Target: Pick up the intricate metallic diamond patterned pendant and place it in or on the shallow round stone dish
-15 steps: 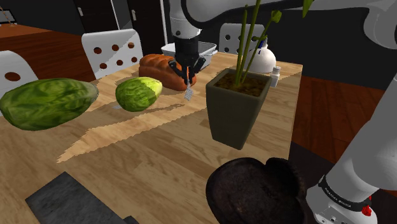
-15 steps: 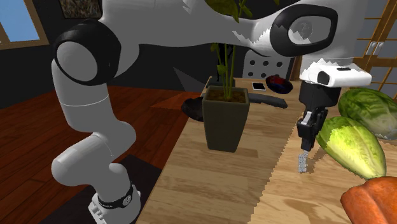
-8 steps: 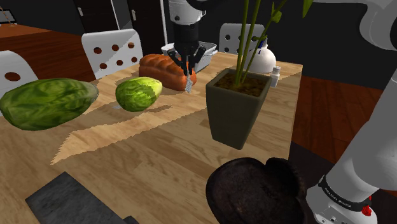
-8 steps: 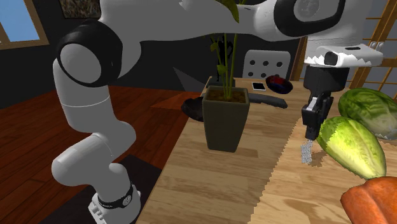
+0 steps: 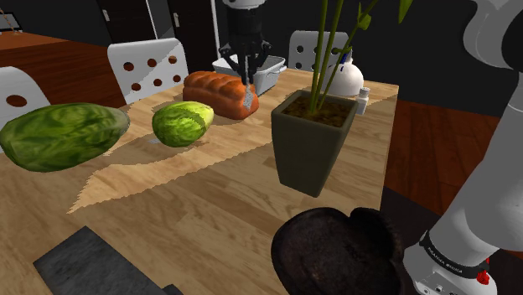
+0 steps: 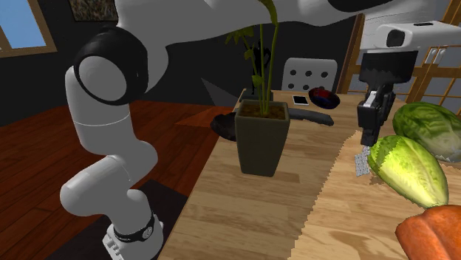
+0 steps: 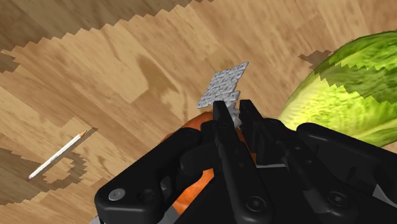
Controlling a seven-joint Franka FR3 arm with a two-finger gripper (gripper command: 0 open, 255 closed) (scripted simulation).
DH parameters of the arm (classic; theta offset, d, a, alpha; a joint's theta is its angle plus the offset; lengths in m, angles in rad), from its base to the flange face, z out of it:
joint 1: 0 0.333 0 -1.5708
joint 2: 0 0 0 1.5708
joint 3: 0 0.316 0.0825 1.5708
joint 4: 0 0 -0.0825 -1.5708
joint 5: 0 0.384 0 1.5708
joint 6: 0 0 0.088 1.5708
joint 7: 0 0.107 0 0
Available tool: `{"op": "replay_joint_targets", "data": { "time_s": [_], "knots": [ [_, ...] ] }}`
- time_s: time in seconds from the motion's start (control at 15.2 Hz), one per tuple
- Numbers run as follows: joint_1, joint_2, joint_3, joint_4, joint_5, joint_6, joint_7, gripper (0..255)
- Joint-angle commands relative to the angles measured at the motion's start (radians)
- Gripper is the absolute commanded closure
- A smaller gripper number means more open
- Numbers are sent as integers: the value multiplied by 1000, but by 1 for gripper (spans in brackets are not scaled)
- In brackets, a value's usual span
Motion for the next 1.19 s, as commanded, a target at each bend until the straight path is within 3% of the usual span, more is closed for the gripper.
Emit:
{"op": "replay_joint_targets", "data": {
  "time_s": [0.0,0.53,0.86,0.92,1.12],
  "knots": [
    [10,20,3,56,-10,-39,3,255],
    [56,111,10,297,-59,-197,1,255],
    [124,218,8,540,-120,-336,-7,255],
    [129,226,7,555,-124,-344,-8,255],
    [91,78,29,346,-58,-284,39,255]
  ]
}}
